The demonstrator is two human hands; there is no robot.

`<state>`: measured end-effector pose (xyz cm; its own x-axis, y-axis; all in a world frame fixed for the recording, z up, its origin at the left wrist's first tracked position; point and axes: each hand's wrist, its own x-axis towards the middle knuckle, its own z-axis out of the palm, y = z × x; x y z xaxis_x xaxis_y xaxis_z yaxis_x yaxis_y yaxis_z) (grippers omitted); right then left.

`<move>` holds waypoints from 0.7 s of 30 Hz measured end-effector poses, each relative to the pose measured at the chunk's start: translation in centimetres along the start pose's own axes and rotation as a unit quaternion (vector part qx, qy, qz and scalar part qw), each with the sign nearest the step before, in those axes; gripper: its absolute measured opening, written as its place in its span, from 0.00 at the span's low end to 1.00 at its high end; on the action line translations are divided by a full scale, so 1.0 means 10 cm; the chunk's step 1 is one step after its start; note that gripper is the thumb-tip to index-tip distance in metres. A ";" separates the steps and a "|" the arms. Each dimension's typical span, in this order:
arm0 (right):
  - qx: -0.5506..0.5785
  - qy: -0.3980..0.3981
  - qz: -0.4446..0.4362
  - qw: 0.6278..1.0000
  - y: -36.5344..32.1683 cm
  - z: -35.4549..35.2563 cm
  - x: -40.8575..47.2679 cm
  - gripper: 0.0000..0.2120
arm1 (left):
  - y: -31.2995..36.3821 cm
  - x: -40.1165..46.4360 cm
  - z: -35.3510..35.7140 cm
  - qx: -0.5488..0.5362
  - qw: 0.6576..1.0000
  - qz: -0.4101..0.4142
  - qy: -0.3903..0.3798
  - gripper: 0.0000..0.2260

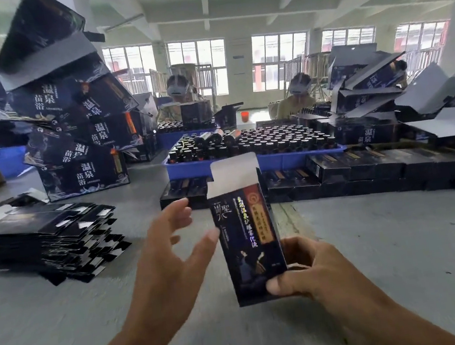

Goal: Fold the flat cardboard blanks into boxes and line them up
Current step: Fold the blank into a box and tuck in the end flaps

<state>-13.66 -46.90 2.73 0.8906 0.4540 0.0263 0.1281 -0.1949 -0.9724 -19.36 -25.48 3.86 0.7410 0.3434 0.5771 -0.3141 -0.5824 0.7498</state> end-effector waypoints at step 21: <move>-0.011 0.019 -0.089 0.996 -0.04 -0.08 0.01 0.20 | -0.02 0.00 -0.02 -0.214 0.952 -0.088 -0.202 0.19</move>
<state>-13.23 -47.46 3.31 0.8688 0.4497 0.2071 0.2949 -0.1342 -0.9461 -19.36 -25.23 3.79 0.9450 0.0451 0.3239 -0.3133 -0.1592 0.9362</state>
